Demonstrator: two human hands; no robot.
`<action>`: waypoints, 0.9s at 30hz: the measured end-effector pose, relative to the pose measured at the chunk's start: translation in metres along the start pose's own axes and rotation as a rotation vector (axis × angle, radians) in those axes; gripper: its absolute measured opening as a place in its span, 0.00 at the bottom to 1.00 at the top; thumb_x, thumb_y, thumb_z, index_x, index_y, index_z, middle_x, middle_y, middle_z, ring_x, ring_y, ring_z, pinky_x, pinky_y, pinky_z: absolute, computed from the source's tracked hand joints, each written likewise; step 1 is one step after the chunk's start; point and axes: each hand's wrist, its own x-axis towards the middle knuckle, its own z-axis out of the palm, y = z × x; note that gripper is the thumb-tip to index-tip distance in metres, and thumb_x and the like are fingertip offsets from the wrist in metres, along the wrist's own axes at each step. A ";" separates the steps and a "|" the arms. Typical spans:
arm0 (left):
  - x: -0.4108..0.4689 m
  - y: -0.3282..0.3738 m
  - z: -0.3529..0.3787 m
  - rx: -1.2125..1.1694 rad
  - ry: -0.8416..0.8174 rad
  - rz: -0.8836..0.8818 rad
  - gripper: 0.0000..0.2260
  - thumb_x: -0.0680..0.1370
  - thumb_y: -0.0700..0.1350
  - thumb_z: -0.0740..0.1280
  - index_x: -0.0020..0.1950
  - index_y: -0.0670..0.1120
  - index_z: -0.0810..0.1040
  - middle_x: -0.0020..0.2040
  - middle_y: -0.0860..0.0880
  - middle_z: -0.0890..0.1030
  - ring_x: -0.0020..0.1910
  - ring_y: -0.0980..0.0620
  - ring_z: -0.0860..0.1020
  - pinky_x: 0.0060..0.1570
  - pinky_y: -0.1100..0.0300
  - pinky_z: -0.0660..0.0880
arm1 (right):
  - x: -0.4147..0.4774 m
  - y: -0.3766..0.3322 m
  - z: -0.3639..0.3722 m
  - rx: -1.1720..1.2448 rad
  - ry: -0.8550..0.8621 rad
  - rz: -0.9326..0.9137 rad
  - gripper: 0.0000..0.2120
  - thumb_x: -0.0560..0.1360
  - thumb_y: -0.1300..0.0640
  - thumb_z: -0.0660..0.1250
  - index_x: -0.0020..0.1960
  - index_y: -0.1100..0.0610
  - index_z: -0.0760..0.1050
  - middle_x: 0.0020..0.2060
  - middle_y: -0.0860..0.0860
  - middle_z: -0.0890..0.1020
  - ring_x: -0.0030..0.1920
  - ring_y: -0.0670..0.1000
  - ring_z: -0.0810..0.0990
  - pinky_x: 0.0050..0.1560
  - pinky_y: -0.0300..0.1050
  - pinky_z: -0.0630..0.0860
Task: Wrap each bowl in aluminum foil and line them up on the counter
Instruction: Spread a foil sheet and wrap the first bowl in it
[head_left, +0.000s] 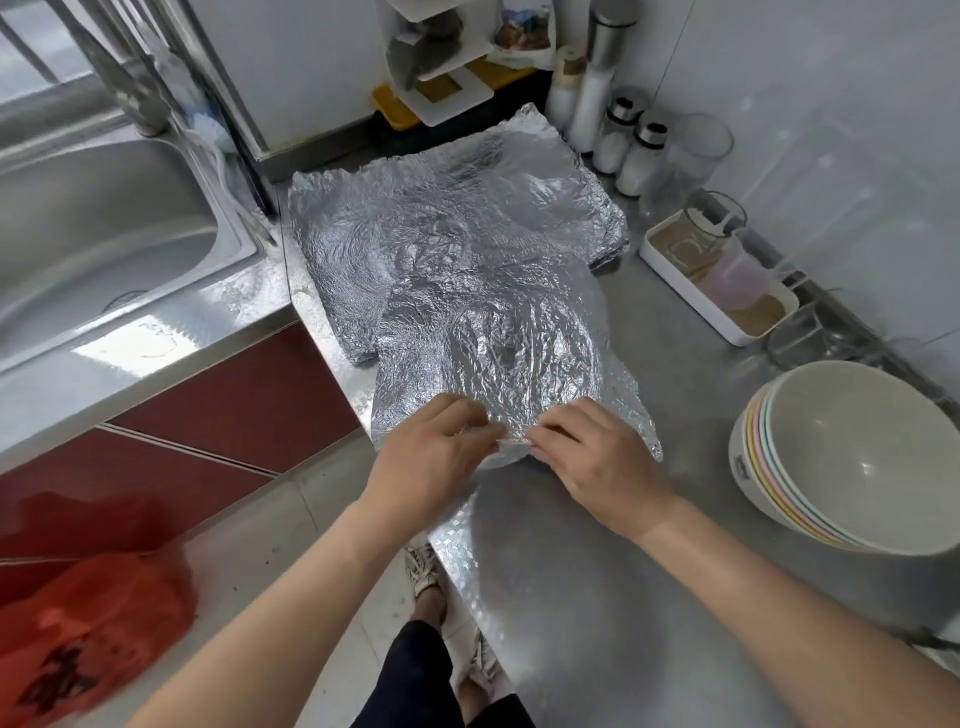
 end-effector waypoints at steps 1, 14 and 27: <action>0.001 -0.001 0.000 0.007 -0.007 0.015 0.10 0.72 0.42 0.75 0.52 0.47 0.85 0.46 0.50 0.80 0.46 0.49 0.77 0.39 0.59 0.75 | 0.000 0.000 0.001 -0.020 -0.002 -0.004 0.03 0.73 0.63 0.71 0.46 0.59 0.80 0.42 0.52 0.79 0.41 0.54 0.75 0.39 0.48 0.74; 0.009 -0.006 -0.003 0.008 -0.039 0.167 0.05 0.73 0.42 0.74 0.49 0.44 0.84 0.45 0.49 0.80 0.43 0.48 0.77 0.35 0.56 0.76 | -0.003 0.007 -0.007 -0.008 -0.023 0.009 0.00 0.74 0.62 0.71 0.44 0.59 0.80 0.42 0.52 0.78 0.41 0.54 0.73 0.40 0.48 0.74; 0.018 0.005 0.004 0.064 -0.094 0.172 0.08 0.76 0.45 0.65 0.41 0.46 0.83 0.38 0.50 0.79 0.37 0.48 0.77 0.28 0.56 0.75 | 0.005 0.018 -0.013 -0.144 -0.100 -0.078 0.10 0.70 0.71 0.61 0.39 0.59 0.76 0.37 0.53 0.77 0.38 0.56 0.75 0.37 0.48 0.70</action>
